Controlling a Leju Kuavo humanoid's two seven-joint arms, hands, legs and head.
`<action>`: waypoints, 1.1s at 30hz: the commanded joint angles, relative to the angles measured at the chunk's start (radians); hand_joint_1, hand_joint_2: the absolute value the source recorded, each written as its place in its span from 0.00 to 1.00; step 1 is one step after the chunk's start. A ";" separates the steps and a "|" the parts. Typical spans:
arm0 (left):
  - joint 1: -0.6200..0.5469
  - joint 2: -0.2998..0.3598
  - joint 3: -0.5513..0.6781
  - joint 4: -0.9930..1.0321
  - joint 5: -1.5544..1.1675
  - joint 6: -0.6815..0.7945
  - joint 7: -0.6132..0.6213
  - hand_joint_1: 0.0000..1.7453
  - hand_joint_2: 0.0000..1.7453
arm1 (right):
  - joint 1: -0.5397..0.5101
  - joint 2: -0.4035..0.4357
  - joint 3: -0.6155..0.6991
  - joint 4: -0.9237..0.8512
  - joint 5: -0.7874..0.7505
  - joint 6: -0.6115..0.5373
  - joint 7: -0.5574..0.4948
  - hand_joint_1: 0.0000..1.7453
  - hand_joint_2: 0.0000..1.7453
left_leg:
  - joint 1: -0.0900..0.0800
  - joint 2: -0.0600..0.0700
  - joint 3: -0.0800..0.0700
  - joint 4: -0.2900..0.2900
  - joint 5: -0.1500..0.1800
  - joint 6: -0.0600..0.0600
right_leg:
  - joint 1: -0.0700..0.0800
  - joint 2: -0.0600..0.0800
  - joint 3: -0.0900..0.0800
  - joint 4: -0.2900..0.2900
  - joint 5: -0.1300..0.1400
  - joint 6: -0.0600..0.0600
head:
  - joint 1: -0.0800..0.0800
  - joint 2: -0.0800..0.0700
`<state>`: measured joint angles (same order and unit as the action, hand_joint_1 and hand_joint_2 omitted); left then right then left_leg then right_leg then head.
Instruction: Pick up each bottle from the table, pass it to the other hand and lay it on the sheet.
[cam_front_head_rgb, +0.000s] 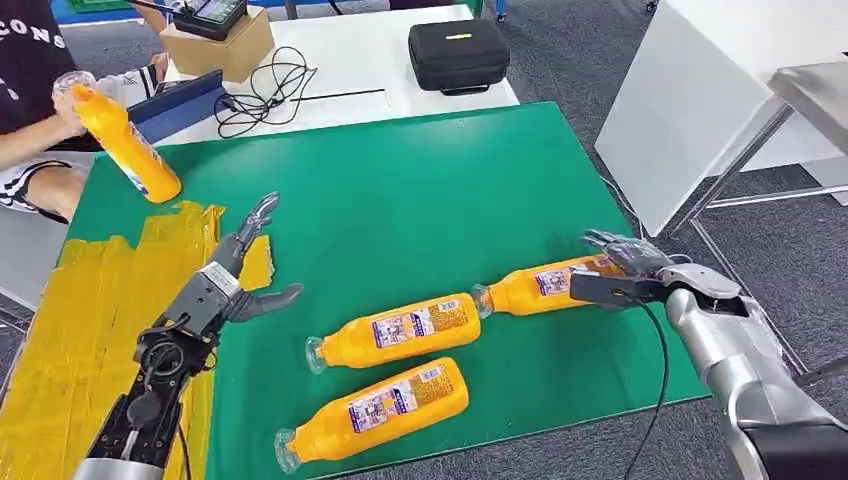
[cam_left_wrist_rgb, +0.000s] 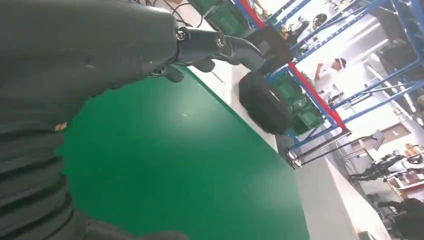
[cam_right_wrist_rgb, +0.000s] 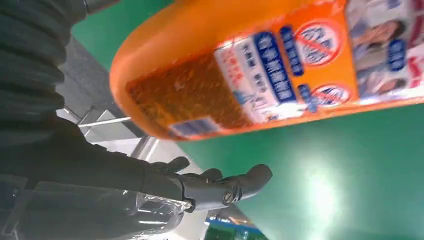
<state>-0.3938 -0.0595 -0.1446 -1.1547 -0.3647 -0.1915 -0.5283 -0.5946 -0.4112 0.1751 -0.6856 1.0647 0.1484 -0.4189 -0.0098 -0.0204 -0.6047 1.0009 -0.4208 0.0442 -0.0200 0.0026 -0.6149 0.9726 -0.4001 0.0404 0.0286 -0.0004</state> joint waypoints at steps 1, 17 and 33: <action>-0.067 -0.011 -0.003 0.106 0.006 -0.010 0.009 0.00 1.00 | -0.072 0.053 0.070 0.180 0.012 0.017 0.003 0.00 1.00 | 0.001 0.002 0.002 0.000 -0.001 -0.002 | 0.001 0.001 0.003 -0.001 0.000 -0.001 | 0.000 0.000; -0.031 0.001 0.021 0.078 0.023 -0.002 0.041 0.00 1.00 | -0.070 0.078 0.158 0.263 0.053 0.109 0.083 1.00 1.00 | 0.003 0.002 0.005 -0.001 -0.001 -0.002 | 0.003 0.000 0.006 -0.002 0.000 -0.002 | 0.000 0.000; 0.031 -0.012 0.052 0.028 -0.002 0.004 0.058 0.00 1.00 | -0.023 0.146 0.049 0.162 0.041 -0.163 0.298 1.00 1.00 | 0.004 0.005 0.012 -0.002 -0.002 -0.003 | 0.005 0.003 0.012 -0.004 0.000 -0.002 | 0.000 0.000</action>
<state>-0.4017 -0.0671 -0.1392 -1.1219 -0.3479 -0.1885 -0.4860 -0.6785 -0.3475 0.2930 -0.5055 1.1254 0.1616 -0.2319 -0.0083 -0.0199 -0.5970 1.0008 -0.4216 0.0438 -0.0178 0.0026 -0.6075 0.9720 -0.4003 0.0401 0.0290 -0.0004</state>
